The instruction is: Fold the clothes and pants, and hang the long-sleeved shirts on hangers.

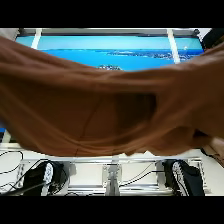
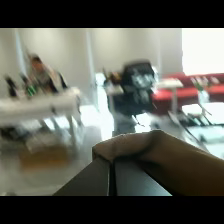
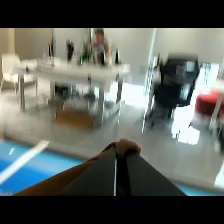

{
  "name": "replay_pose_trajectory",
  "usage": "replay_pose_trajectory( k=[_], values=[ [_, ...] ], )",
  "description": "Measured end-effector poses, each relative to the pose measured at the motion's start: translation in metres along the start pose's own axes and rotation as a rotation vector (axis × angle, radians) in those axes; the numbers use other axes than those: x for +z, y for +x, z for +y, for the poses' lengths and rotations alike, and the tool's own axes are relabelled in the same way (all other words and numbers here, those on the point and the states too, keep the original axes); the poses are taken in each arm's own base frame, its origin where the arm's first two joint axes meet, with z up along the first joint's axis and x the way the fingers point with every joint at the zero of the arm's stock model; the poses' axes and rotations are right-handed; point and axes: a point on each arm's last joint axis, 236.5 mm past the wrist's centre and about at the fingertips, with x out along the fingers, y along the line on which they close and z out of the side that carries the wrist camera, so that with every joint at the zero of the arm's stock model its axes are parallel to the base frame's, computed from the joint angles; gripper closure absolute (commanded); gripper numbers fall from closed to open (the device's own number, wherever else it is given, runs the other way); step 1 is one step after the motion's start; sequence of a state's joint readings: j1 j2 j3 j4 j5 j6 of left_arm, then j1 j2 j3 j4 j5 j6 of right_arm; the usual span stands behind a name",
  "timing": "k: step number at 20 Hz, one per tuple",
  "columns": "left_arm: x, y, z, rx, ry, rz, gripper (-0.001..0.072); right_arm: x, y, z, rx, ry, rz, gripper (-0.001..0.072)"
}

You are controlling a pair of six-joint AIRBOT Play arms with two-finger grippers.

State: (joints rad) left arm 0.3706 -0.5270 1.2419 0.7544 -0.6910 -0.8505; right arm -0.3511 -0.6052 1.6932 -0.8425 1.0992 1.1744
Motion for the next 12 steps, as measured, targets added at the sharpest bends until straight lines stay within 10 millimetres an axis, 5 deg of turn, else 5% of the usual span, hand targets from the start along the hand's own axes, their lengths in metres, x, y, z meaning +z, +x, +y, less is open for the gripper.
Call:
replay_pose_trajectory(
  k=[3, 7, 12],
  values=[
    [-0.100, 0.042, -0.011, -0.150, -0.135, 0.317, 0.0694, -0.090, 0.048, -0.030, 0.041, 0.149, 0.335, 0.0695],
    [-0.233, 0.074, -0.019, -0.294, -0.322, 0.687, 0.0695, -0.210, 0.104, -0.065, 0.108, 0.358, 0.707, 0.0695],
    [-0.342, 0.108, -0.025, -0.337, -0.427, 0.873, 0.0694, -0.338, 0.180, -0.080, 0.157, 0.552, 0.936, 0.0695]
  ],
)
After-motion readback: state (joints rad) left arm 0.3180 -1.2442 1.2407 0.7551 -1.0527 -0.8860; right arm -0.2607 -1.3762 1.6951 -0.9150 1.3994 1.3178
